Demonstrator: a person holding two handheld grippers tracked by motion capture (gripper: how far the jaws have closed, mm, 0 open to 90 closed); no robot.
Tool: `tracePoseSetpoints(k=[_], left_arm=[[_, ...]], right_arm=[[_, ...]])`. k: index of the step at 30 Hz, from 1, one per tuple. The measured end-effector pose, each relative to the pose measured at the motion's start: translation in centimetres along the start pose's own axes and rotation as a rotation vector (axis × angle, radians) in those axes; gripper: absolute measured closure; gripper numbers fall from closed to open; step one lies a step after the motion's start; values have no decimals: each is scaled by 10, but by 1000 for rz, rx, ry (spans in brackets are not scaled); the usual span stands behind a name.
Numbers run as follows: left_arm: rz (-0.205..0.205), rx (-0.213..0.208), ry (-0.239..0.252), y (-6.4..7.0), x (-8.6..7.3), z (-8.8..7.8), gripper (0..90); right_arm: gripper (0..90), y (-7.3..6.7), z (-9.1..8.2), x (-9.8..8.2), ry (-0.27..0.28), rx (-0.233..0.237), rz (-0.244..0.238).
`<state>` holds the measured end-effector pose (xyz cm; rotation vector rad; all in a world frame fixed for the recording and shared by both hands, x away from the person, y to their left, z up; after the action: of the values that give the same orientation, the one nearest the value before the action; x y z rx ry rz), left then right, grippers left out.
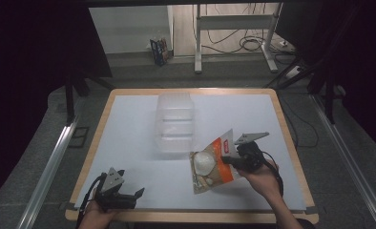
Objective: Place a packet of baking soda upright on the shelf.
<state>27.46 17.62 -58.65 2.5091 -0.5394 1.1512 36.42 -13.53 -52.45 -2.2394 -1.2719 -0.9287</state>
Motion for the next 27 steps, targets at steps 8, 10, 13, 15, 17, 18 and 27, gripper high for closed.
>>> tracePoseSetpoints(k=[8,10,13,15,17,18,27], left_arm=[[-10,-5,7,-1,1,-1,41],[-14,-7,9,-1,1,-1,41],[-18,-7,13,-1,1,-1,40],[-17,-8,13,-1,1,-1,41],[-18,-7,12,-1,1,-1,40],[-19,-8,14,-1,1,-1,40],[-26,-10,16,-2,1,-2,40]], right_arm=[[886,5,-12,25,-10,-22,-46],[885,8,-16,31,-10,-31,-57],[886,13,-22,41,-8,-48,-72],[886,16,-23,45,-8,-58,-78],[886,21,-25,50,-10,-73,-84],[886,23,-26,52,-12,-81,-85],[887,43,-31,71,-5,-120,-72]])
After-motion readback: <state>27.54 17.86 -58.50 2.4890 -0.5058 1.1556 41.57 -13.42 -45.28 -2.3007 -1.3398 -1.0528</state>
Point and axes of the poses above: each handheld gripper's, and its own axes: z roughly forward along the jaws, x roughly out of its top, y roughly to its right, the point moved 10 cm from there along z, roughly forward along the jaws, and after that the axes turned 11 degrees about -z, right-handed, at the moved point
